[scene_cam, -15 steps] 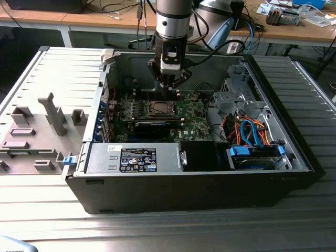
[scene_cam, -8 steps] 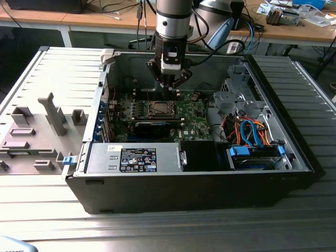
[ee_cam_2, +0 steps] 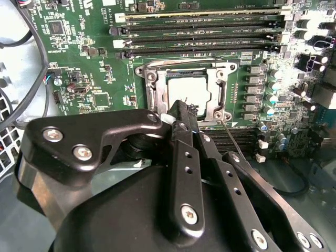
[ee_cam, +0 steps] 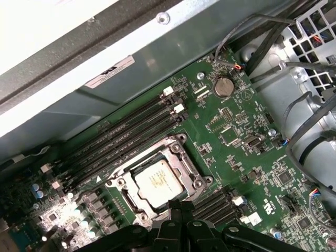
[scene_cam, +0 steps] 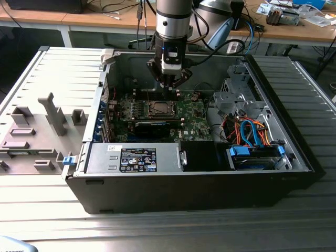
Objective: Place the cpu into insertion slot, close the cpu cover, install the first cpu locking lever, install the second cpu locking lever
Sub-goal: 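Install the first cpu locking lever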
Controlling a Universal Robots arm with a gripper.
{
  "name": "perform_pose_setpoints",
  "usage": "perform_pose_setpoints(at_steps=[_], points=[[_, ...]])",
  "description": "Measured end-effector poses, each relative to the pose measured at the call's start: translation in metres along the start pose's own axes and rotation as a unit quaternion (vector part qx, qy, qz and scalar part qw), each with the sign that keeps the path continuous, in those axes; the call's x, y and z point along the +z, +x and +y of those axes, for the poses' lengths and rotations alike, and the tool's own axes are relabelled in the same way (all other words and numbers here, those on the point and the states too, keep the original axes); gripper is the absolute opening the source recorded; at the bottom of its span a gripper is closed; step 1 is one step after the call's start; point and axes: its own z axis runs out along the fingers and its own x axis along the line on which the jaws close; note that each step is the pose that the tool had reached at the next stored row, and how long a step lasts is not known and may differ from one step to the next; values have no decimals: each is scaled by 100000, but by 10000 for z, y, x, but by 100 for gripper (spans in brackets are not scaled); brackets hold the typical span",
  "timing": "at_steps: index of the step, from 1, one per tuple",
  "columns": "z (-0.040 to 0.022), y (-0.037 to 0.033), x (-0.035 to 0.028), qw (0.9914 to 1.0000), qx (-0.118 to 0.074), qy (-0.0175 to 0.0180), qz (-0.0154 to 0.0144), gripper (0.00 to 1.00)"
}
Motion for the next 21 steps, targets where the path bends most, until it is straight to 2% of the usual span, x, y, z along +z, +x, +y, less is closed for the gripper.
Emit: perform_pose_setpoints(at_steps=[21], points=[[0, 0, 0, 99986, -1661, -18, -88, 11]])
